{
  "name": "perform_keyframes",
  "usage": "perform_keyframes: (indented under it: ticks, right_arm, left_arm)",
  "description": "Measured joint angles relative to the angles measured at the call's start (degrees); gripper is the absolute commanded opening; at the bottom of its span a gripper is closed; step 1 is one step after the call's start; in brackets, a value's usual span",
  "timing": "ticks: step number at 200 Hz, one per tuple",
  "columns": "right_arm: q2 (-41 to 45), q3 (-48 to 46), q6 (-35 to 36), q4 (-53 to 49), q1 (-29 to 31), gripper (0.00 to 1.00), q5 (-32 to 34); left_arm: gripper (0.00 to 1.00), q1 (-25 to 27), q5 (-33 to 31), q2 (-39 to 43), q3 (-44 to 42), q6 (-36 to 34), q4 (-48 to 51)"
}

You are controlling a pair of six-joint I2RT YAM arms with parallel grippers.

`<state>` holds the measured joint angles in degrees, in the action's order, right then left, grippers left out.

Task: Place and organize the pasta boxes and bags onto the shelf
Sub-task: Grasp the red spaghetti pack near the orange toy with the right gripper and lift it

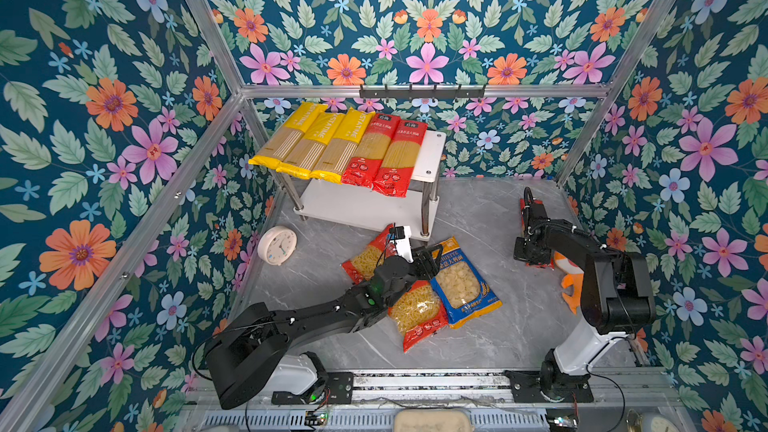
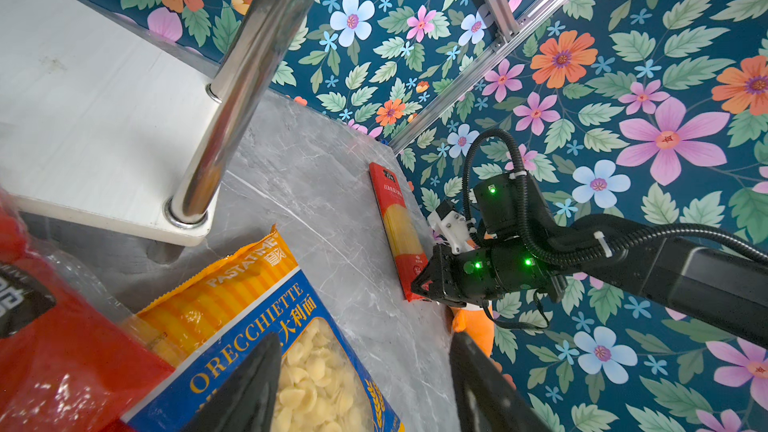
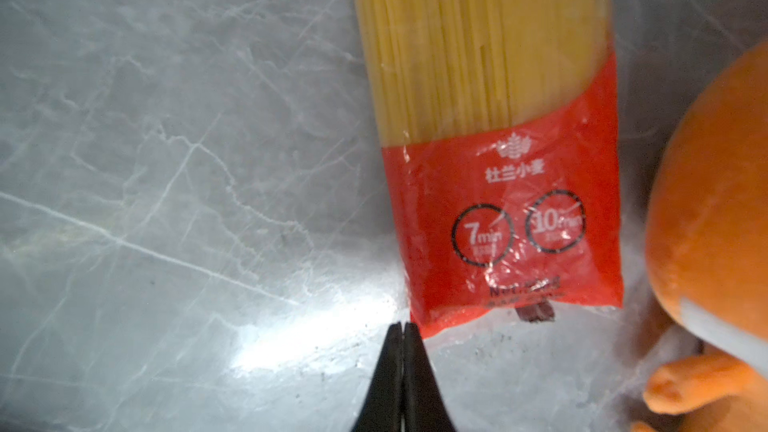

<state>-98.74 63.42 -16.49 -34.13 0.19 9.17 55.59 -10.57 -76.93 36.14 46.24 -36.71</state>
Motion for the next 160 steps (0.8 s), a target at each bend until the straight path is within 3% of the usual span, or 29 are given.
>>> perform_keyframes:
  ticks: [8,35,55,77,127,160]
  right_arm:
    - [0.0,-0.1,0.0,-0.1,0.0,0.0,0.0]
    - [-0.1,0.3,-0.2,-0.8,0.0,0.29,0.6]
    - [-1.1,0.8,-0.2,-0.8,-0.1,0.32,1.8]
    - [-3.3,1.2,-0.5,-1.0,-0.6,0.29,2.2]
    - [-5.6,1.8,-0.7,-0.7,-0.8,0.02,2.1]
    - [-4.0,1.7,-0.9,-1.1,-0.7,0.0,1.5]
  left_arm:
    - [0.67,0.0,0.0,0.0,0.0,0.0,0.0]
    - [0.66,0.0,0.0,0.0,0.0,0.0,0.0]
    - [0.66,0.0,0.2,0.0,0.0,0.0,0.0]
    - [0.66,0.0,0.2,-0.1,0.0,0.2,-0.1]
    - [0.66,0.0,0.2,-0.4,0.2,0.2,-0.1]
    - [0.66,0.0,0.2,-1.0,0.6,0.2,-0.1]
